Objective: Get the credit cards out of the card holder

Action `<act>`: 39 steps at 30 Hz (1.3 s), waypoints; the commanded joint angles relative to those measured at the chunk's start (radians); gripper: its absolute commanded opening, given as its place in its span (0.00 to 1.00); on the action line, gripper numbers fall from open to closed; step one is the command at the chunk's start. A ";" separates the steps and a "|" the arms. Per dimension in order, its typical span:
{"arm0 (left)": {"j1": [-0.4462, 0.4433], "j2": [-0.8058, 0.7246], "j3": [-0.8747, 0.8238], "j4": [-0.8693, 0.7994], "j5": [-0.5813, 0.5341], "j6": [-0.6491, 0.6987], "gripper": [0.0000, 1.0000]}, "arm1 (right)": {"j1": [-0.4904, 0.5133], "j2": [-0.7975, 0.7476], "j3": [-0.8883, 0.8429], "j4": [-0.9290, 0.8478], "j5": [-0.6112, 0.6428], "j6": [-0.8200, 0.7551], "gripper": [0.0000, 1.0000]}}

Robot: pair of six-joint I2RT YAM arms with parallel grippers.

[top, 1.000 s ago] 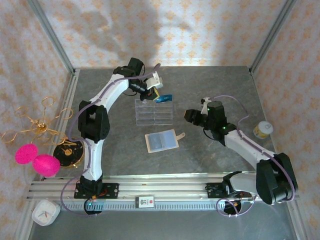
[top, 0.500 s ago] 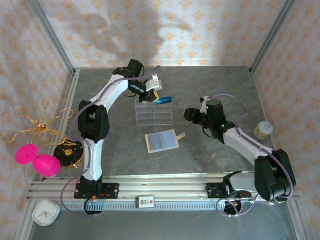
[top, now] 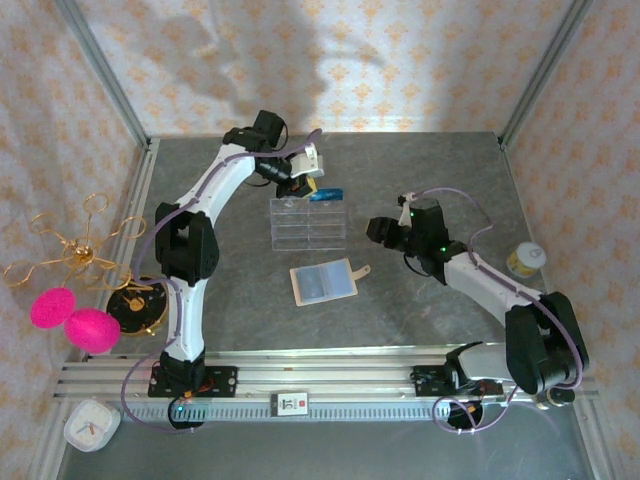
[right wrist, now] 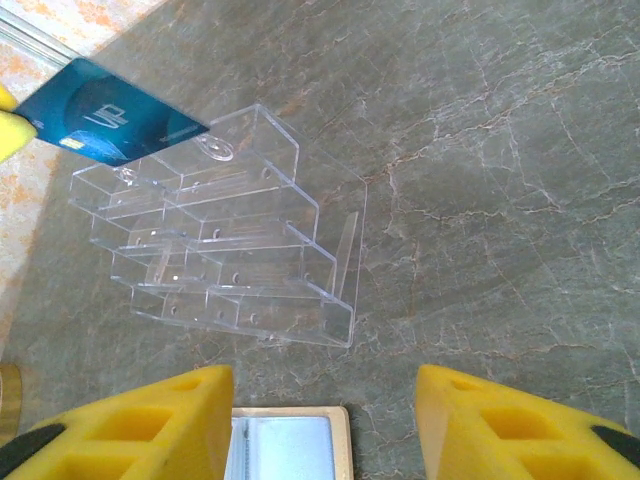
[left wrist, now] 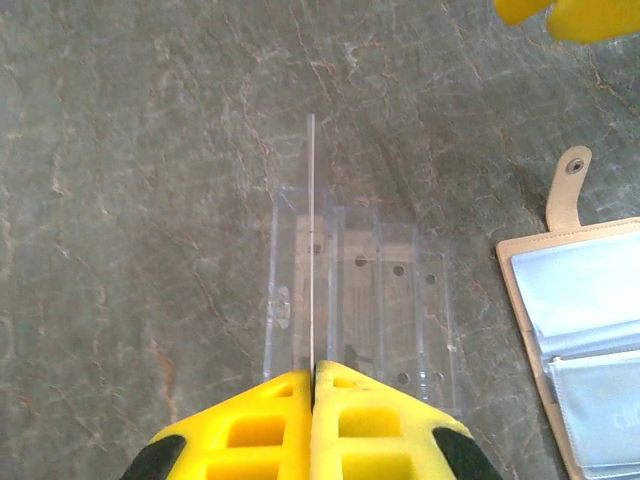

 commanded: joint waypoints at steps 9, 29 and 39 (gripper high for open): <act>-0.008 0.067 0.039 -0.046 0.014 0.082 0.00 | -0.004 0.028 0.042 -0.009 0.016 -0.024 0.50; -0.006 0.064 -0.021 0.084 0.000 -0.056 0.25 | -0.005 0.020 0.034 0.000 0.002 -0.020 0.51; -0.007 -0.140 -0.085 0.425 0.038 -0.467 0.37 | 0.009 -0.063 0.006 0.013 -0.044 -0.013 0.54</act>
